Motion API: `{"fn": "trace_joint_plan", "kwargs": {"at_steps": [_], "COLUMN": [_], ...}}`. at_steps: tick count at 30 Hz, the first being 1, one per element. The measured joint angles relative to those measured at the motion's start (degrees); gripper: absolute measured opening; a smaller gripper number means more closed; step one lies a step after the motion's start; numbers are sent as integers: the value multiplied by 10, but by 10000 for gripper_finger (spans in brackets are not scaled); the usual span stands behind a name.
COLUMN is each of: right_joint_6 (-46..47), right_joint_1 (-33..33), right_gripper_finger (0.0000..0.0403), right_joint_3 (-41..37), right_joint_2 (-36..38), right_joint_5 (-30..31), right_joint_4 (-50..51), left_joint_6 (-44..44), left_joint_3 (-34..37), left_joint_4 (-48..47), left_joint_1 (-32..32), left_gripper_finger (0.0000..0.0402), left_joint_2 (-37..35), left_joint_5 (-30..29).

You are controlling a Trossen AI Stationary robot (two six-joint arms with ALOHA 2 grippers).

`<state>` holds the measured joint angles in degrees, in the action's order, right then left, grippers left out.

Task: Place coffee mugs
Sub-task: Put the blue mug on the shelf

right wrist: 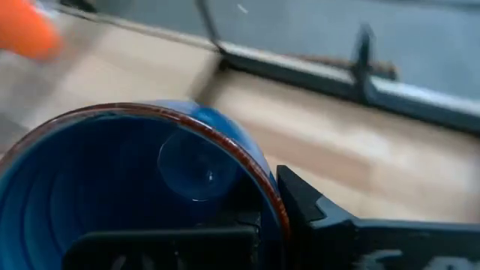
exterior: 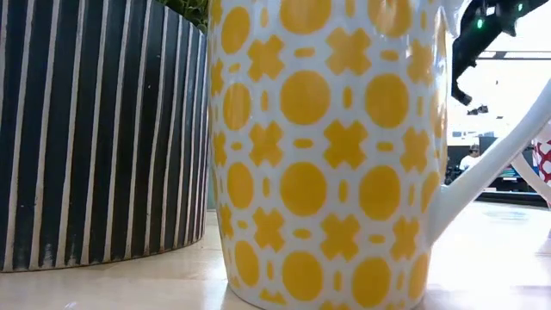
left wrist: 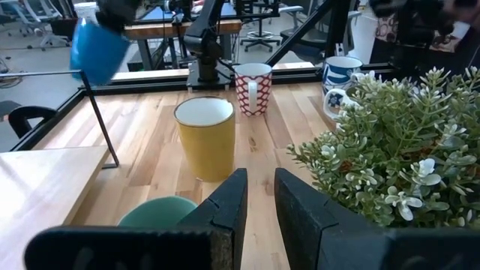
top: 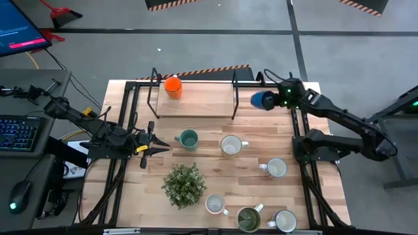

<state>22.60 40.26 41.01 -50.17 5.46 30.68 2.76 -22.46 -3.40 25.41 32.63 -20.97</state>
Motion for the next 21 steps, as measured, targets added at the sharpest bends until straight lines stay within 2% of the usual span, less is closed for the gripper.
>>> {"fn": "trace_joint_plan", "kwargs": {"at_steps": [4,7,13,17,21], "right_joint_6": [-31,-59,-127,-180,-223], "right_joint_1": [-37,-58,-80,-89,-93], "right_gripper_finger": [0,0,0,0,0], "right_joint_3": [78,148,297,411,548], "right_joint_2": [-9,-43,-175,-262,-342], "right_joint_5": [7,34,45,14,-2], "right_joint_4": [-13,-4,46,61,132], "left_joint_6": [0,0,1,2,2], "left_joint_3": [0,0,0,0,0], "left_joint_4": [-4,-7,-21,-23,-31], "left_joint_1": [0,0,0,0,0], "left_gripper_finger": [60,60,60,60,60], "left_joint_2": [0,0,0,0,0], "left_joint_5": [0,0,-1,-1,-2]}}
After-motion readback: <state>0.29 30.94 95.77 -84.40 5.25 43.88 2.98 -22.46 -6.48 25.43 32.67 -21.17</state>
